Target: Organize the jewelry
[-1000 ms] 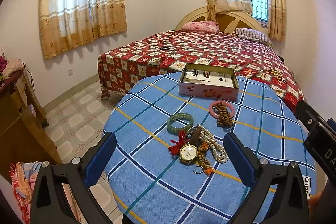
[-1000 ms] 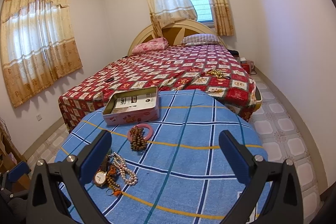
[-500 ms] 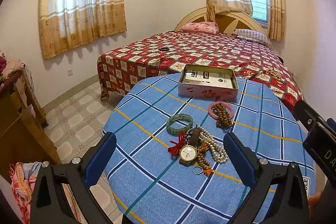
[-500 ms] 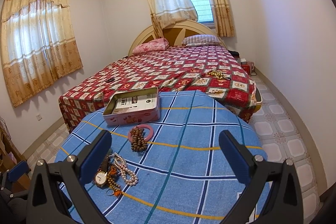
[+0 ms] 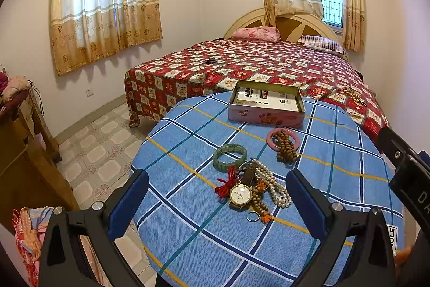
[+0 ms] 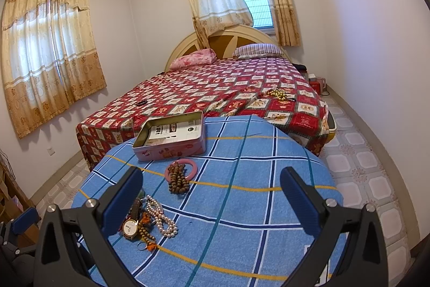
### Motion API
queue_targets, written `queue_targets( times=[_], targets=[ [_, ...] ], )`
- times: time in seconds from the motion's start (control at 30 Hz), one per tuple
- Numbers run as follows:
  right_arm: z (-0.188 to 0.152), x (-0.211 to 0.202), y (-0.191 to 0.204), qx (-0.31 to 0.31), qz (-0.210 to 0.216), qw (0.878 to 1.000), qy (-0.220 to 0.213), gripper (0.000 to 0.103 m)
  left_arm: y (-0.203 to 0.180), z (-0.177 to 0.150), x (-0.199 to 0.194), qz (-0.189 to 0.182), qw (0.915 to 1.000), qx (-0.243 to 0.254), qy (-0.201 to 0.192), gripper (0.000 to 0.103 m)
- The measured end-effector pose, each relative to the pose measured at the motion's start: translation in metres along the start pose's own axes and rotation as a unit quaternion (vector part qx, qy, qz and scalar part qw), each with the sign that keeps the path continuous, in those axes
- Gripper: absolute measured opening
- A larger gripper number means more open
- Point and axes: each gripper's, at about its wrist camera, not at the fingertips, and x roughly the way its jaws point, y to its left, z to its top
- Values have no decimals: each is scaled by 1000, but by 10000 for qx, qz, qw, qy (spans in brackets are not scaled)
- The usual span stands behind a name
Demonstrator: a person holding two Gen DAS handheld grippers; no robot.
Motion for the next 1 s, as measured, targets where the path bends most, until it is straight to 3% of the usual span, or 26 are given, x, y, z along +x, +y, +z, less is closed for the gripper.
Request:
queue_targets(
  times=[1.0],
  targets=[
    [-7, 10, 8, -19, 88, 9998, 189, 103, -2, -8, 22, -15, 9997, -7, 258, 102]
  ],
)
